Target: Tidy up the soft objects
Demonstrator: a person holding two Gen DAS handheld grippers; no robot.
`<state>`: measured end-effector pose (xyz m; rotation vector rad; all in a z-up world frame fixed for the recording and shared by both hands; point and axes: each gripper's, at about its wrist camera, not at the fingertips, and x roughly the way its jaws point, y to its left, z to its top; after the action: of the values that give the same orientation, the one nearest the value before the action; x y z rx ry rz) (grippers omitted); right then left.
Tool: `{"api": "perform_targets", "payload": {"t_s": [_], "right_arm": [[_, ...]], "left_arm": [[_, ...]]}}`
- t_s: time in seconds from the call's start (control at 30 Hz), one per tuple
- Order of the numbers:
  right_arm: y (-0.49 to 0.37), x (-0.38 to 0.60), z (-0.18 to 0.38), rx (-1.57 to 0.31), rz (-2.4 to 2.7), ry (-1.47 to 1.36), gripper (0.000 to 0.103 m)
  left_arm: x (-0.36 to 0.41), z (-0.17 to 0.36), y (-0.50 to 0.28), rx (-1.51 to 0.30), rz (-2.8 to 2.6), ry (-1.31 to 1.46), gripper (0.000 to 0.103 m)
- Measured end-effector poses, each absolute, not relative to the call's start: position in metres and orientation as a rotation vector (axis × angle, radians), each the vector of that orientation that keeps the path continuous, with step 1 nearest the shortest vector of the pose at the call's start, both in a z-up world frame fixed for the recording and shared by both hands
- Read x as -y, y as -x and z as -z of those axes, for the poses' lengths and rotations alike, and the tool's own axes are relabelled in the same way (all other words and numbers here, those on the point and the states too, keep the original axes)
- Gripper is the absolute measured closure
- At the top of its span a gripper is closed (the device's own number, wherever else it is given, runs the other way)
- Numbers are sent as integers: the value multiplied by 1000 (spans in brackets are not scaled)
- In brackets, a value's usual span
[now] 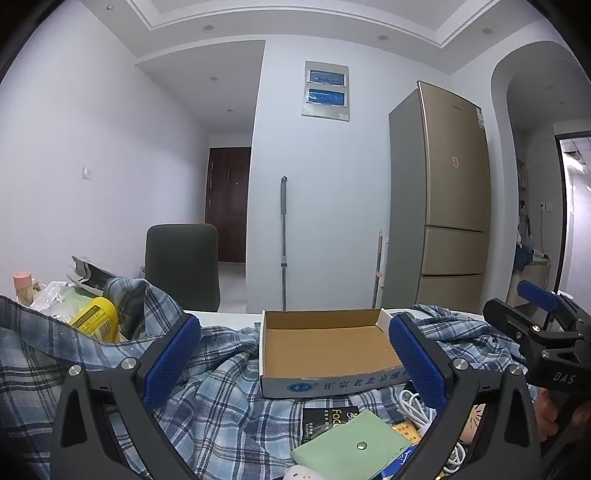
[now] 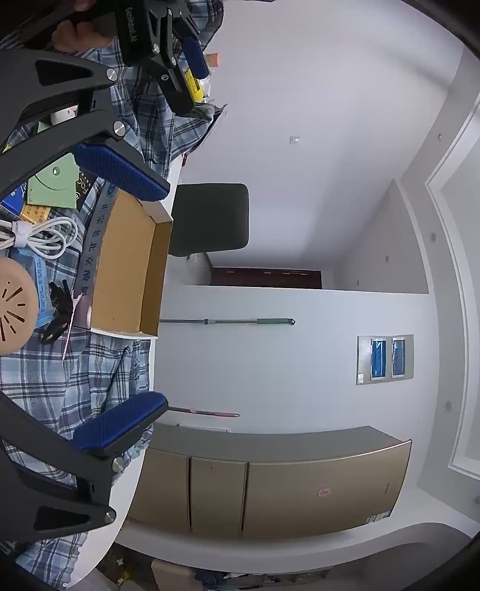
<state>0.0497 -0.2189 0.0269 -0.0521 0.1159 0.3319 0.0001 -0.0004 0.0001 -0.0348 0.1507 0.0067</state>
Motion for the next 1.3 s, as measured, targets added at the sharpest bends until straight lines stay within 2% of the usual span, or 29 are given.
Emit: {"api": "perform_targets", "payload": {"t_s": [1.3], "right_arm": [[-45, 214, -29, -128, -336, 93, 0]], "left_arm": [[-1, 3, 0, -146, 21, 59, 0]]}}
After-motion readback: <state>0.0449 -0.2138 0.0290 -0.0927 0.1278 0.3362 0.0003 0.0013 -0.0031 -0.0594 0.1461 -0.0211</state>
